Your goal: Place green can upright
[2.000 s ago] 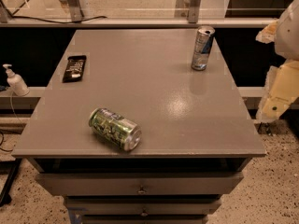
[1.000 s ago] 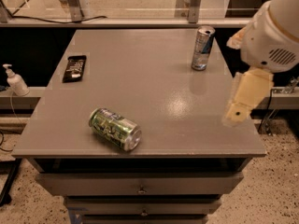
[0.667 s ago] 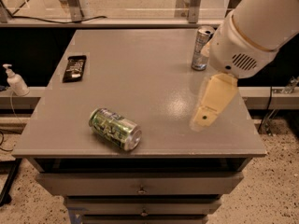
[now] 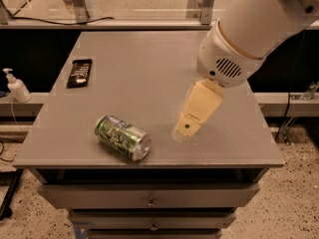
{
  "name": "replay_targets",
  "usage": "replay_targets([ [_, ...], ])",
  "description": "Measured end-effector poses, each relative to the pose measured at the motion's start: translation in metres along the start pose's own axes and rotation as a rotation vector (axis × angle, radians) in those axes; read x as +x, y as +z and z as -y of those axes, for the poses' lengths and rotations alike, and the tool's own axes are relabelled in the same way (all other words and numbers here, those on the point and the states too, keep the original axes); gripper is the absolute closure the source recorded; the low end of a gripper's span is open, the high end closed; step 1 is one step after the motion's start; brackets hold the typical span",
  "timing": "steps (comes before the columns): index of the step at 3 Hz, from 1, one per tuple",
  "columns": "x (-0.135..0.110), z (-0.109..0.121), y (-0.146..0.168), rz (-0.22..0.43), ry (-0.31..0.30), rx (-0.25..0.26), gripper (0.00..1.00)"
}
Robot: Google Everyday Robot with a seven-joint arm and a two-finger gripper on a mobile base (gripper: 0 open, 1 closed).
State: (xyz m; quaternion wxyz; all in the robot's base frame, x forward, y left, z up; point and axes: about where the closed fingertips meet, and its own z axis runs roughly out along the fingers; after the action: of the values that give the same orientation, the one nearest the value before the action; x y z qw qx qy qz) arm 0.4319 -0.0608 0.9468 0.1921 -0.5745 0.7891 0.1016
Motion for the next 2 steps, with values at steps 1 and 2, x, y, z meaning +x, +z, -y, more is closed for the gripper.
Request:
replay_targets([
  [1, -0.010, -0.003, 0.004, 0.038, 0.007, 0.001, 0.00],
  [2, -0.038, -0.012, 0.029, 0.084, 0.033, -0.012, 0.00],
])
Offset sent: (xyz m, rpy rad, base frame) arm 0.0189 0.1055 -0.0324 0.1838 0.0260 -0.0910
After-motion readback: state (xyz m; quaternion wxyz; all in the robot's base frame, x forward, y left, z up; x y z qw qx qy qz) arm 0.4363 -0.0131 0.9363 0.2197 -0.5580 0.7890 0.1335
